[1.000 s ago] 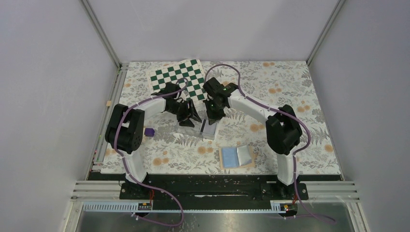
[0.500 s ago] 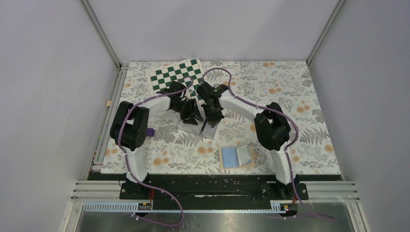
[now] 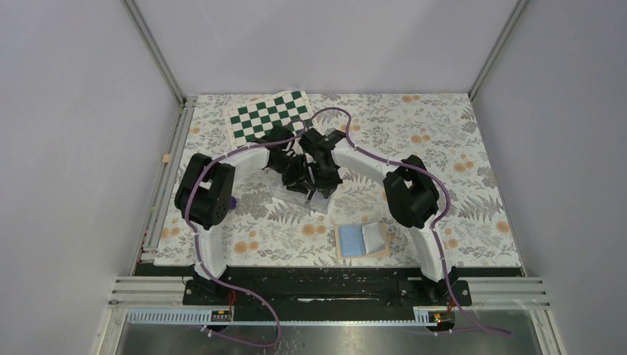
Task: Put the credit cards into the card holder
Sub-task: Pick up the credit card from the storage box.
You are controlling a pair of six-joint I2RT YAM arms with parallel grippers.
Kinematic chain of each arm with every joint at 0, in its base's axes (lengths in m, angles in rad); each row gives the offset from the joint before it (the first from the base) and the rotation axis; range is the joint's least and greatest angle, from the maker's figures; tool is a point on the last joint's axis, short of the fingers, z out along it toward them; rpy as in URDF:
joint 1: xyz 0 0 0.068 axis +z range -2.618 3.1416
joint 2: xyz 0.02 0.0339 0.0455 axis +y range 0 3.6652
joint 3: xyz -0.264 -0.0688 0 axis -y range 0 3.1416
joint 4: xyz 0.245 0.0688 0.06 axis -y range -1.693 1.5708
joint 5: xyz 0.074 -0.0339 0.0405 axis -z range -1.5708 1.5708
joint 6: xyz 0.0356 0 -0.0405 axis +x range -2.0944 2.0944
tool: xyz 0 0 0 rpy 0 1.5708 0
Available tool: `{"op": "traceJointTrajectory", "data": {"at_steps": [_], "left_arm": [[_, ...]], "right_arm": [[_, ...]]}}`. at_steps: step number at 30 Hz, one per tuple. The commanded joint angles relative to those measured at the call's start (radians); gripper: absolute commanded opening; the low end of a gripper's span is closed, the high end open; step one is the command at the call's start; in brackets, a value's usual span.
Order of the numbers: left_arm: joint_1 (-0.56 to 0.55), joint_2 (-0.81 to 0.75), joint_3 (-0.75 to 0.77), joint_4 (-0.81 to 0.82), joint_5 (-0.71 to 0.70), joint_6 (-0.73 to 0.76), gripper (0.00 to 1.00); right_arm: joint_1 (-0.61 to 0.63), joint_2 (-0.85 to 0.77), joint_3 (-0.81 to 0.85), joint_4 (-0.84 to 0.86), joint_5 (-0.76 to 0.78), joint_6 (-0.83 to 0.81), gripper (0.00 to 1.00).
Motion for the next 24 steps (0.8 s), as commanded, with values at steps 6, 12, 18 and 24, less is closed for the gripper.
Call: {"op": "traceJointTrajectory", "data": {"at_steps": [6,12,18,24], "left_arm": [[-0.009,-0.021,-0.024,0.052,0.078,-0.033,0.28],[-0.008,-0.056,-0.047,0.076,0.098,-0.043,0.27],[-0.008,-0.077,-0.073,0.12,0.12,-0.07,0.26],[-0.009,-0.099,-0.079,0.124,0.114,-0.066,0.25]], "right_arm": [[0.009,-0.001,-0.02,0.009,-0.018,0.031,0.0],[0.009,-0.01,-0.034,0.028,-0.046,0.04,0.0],[0.007,-0.033,-0.063,0.054,-0.058,0.052,0.0],[0.001,-0.076,-0.108,0.1,-0.076,0.071,0.0]]}}
